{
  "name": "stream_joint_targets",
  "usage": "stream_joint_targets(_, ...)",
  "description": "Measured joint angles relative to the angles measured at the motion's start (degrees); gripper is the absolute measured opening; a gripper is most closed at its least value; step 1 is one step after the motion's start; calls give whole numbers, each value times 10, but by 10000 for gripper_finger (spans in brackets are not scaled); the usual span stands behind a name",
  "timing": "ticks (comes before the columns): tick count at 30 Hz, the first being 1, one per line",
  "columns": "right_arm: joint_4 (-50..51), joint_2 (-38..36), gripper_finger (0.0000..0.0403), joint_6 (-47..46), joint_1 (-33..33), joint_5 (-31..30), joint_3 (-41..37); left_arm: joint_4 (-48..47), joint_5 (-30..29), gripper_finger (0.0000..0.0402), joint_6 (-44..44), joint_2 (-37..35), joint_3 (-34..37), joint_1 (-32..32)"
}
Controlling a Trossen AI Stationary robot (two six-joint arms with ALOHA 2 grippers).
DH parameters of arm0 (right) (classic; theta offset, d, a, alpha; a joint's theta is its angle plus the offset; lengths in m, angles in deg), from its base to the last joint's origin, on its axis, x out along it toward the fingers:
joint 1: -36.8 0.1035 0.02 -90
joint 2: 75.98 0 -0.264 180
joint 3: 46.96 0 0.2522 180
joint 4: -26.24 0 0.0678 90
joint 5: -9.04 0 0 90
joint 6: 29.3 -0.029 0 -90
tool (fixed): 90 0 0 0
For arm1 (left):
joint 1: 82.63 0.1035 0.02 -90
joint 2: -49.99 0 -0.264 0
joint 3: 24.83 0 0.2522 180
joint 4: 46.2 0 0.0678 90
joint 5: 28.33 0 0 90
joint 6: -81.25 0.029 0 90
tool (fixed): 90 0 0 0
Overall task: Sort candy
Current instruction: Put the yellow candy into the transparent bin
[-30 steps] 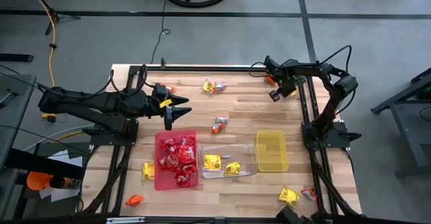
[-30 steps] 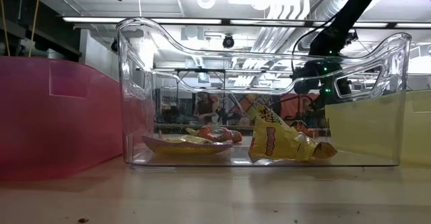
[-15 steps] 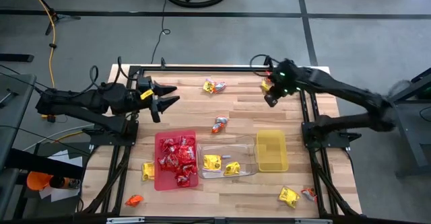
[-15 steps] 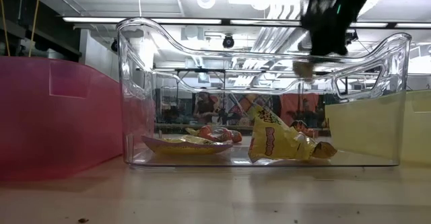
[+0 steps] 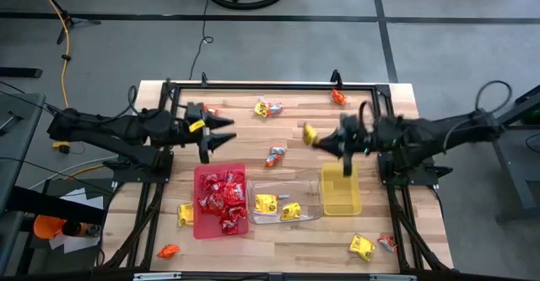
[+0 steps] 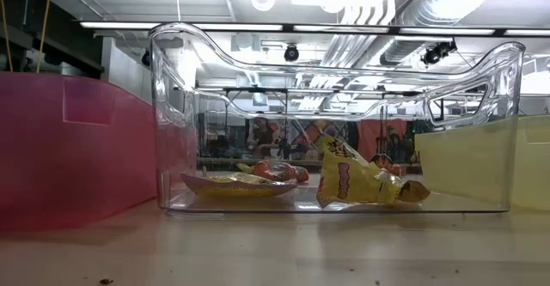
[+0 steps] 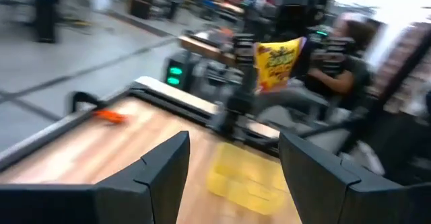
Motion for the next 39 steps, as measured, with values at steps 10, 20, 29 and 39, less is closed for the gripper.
stream_joint_targets(10, -75, 99, 0, 7, 71, -20, 0, 76, -23, 216, 6, 58, 0, -69)
stream_joint_targets(20, -92, 101, 0, -75, 74, 11, 0, 85, -38, 216, 6, 63, 0, -69)
stream_joint_targets(29, -78, 198, 0, -145, 101, 91, 0, 78, -38, 216, -9, 63, 0, -69)
stream_joint_targets(39, 3, 276, 82, -198, 90, 116, 0, 59, -38, 216, -10, 63, 0, -69)
